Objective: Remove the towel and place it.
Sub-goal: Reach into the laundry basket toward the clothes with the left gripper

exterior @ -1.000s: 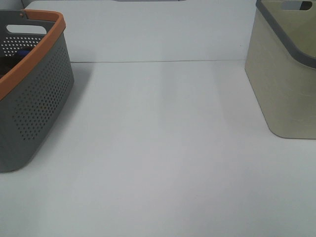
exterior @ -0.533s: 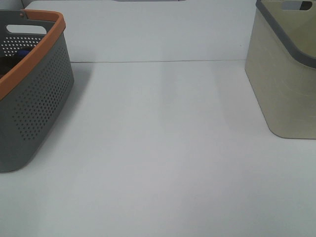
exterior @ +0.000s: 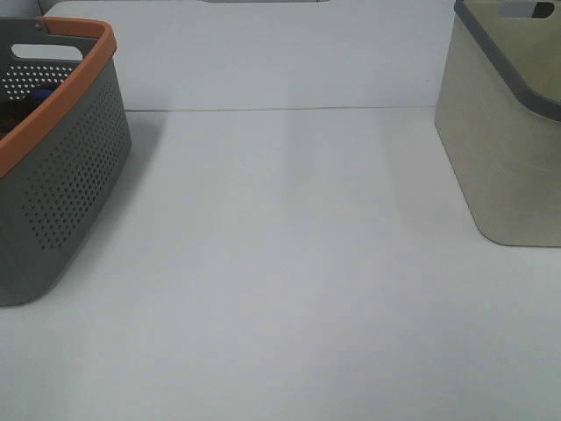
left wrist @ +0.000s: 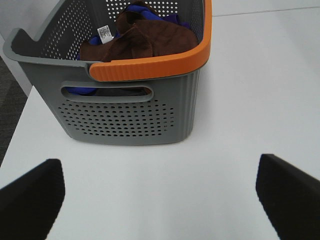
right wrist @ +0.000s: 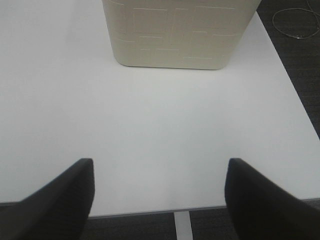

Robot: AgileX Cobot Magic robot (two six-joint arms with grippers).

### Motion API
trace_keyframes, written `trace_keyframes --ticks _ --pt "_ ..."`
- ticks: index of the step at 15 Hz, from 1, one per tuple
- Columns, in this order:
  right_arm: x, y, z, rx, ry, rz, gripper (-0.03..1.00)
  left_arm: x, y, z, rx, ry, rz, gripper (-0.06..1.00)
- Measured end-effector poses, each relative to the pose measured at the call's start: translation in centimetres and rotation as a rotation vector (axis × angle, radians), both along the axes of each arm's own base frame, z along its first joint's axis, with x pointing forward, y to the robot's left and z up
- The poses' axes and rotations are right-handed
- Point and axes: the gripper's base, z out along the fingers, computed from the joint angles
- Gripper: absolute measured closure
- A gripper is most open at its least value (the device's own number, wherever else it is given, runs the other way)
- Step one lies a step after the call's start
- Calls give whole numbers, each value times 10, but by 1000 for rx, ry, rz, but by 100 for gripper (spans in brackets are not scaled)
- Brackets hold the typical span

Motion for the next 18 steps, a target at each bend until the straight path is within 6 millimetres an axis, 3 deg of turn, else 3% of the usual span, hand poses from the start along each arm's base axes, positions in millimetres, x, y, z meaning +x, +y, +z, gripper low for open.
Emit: trace_keyframes --ticks 6,10,13,17,18 --pt "0 0 0 0 0 0 24 0 0 0 52 -1 -25 -4" --pt "0 0 0 0 0 0 24 -3 -1 33 107 84 -67 -4" --pt "0 0 0 0 0 0 24 21 1 81 144 157 -103 -4" --pt "0 0 0 0 0 0 24 73 4 128 313 217 -223 -4" --pt "0 0 0 0 0 0 24 110 7 146 405 256 -297 -4"
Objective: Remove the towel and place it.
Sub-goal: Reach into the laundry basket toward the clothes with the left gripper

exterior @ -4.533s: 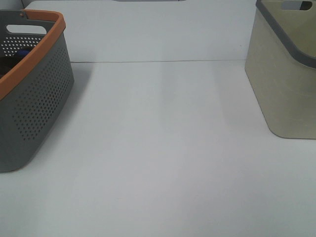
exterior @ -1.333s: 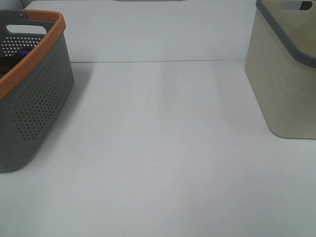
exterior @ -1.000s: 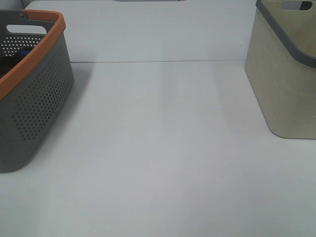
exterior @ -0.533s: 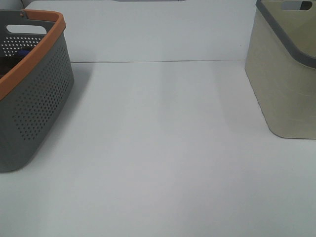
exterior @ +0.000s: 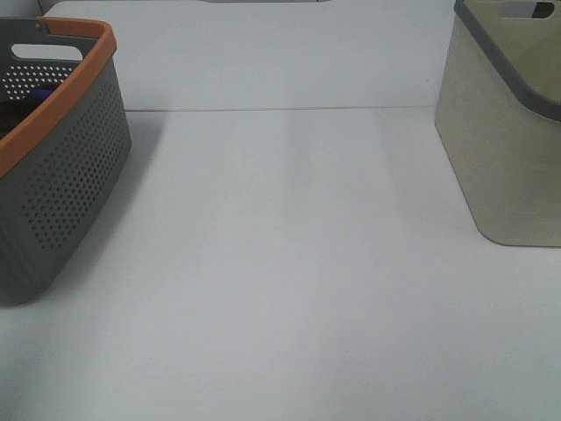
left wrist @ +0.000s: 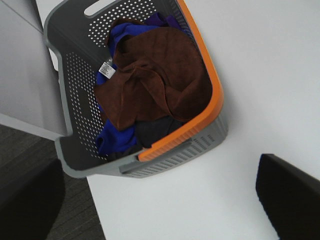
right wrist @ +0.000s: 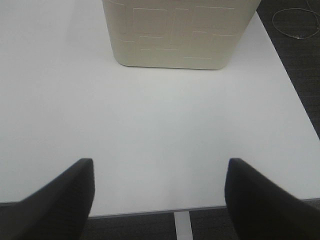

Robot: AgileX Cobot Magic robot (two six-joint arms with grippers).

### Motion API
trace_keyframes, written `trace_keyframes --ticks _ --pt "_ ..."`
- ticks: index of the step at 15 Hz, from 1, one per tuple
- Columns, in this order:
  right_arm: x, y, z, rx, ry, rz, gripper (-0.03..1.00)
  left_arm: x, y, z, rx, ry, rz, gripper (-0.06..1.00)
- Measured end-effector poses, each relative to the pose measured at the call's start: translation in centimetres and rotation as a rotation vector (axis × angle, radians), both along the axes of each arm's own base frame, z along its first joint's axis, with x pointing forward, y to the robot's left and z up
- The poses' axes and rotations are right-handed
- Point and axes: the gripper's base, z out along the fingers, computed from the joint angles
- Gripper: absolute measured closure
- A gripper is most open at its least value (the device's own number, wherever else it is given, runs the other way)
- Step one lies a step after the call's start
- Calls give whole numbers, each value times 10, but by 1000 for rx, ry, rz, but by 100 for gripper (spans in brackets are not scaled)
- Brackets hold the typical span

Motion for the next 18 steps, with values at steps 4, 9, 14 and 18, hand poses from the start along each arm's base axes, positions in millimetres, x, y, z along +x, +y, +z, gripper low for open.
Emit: trace_keyframes --ticks 4,9,14,18 --pt "0 0 0 0 0 0 24 68 9 8 194 100 -134 -4" --pt "0 0 0 0 0 0 24 144 26 -5 377 239 -191 -4" --pt "0 0 0 0 0 0 24 222 37 -65 520 386 -345 -4" --pt "0 0 0 0 0 0 24 276 39 -121 618 361 -488 -3"
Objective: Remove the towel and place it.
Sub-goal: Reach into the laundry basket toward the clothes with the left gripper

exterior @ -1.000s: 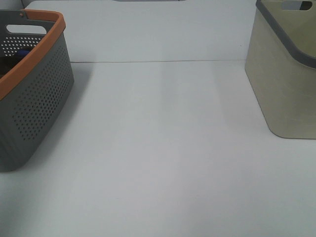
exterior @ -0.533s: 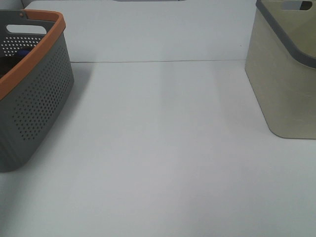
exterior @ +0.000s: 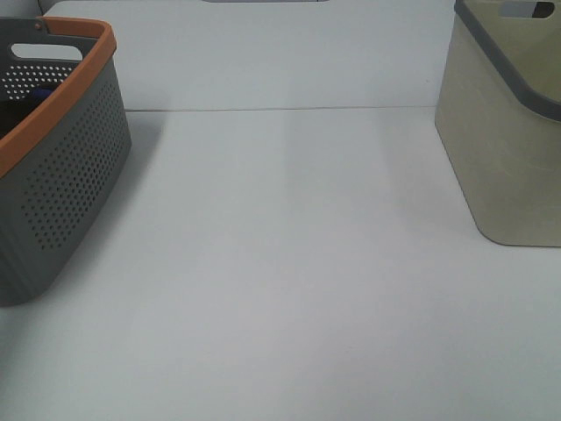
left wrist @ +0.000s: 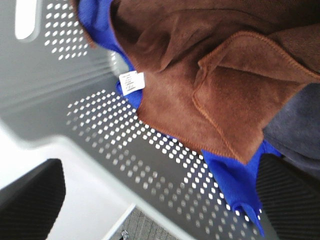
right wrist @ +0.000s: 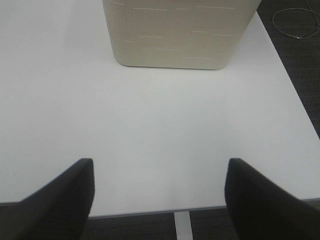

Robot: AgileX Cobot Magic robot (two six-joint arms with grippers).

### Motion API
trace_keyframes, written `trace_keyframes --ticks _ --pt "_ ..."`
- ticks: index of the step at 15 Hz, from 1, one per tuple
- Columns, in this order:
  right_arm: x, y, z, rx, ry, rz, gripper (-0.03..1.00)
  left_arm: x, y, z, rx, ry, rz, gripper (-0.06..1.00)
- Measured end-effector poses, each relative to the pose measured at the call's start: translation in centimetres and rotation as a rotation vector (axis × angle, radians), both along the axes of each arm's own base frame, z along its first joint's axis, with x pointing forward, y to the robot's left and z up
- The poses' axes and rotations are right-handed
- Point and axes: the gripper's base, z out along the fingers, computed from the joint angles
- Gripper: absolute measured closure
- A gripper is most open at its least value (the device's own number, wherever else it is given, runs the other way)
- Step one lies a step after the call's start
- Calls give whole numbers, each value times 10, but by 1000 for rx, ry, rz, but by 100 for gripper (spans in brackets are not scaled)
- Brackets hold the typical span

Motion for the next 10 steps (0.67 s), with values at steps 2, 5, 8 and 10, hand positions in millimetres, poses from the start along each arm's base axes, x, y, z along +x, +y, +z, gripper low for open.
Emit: trace_keyframes --ticks 2,5,8,10 --pt "0 0 0 0 0 0 24 17 1 -37 12 89 -48 -3" --pt "0 0 0 0 0 0 24 29 -3 -60 25 114 -101 -3" --pt "0 0 0 0 0 0 24 42 -16 -87 27 127 -158 1" --pt "0 0 0 0 0 0 24 45 -25 -101 25 159 -180 4"
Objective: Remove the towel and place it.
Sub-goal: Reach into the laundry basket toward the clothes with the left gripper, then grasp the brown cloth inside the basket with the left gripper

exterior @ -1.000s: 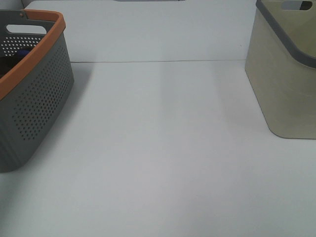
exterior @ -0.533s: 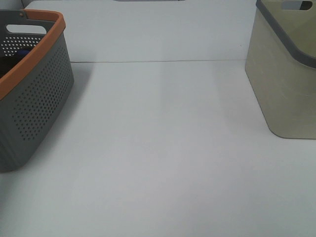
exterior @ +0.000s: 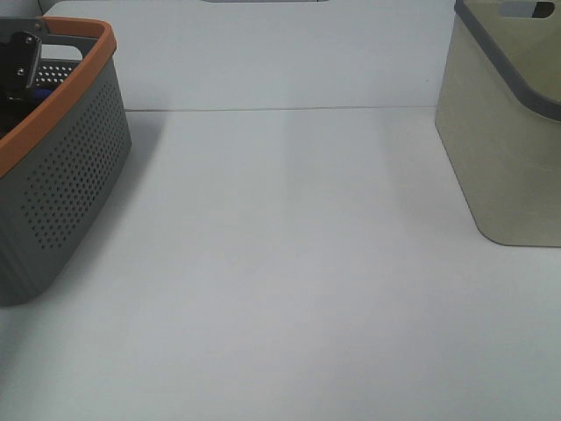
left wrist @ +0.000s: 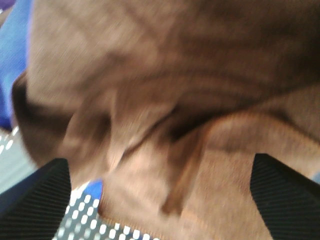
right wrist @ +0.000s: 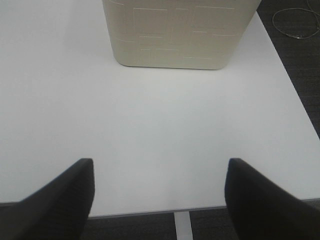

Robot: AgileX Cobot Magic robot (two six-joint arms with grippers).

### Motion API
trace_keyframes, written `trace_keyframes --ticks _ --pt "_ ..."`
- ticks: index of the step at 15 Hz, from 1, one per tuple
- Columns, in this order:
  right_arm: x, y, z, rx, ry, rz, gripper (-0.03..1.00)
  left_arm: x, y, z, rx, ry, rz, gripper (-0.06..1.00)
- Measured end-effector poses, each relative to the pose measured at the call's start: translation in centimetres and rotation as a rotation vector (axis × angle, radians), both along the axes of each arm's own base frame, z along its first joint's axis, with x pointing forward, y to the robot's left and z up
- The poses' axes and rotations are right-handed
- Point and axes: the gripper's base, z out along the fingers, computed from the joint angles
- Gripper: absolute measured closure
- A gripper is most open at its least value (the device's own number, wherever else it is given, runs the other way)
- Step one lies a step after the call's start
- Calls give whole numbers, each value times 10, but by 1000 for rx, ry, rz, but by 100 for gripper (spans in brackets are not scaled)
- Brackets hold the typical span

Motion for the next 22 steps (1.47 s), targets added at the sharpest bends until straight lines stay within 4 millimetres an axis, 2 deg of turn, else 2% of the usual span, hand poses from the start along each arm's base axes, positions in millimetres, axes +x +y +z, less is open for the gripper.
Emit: trace_keyframes --ticks 3,6,8,9,16,19,20,22 --pt "0 0 0 0 0 0 24 0 -7 -7 -5 26 -11 11" --pt "0 0 0 0 0 0 24 -1 -6 -10 -3 52 -10 26" --pt "0 0 0 0 0 0 24 -1 -6 -9 5 52 -13 42" --pt "0 0 0 0 0 0 24 -1 -5 -9 16 53 -17 54" --pt "0 0 0 0 0 0 24 -3 -5 -11 -24 62 104 57" --pt "0 0 0 0 0 0 24 -2 -5 -12 -25 59 106 59" --pt "0 0 0 0 0 0 24 -2 -5 -13 -25 62 106 65" --pt "0 0 0 0 0 0 24 -1 -5 -16 -21 69 105 88"
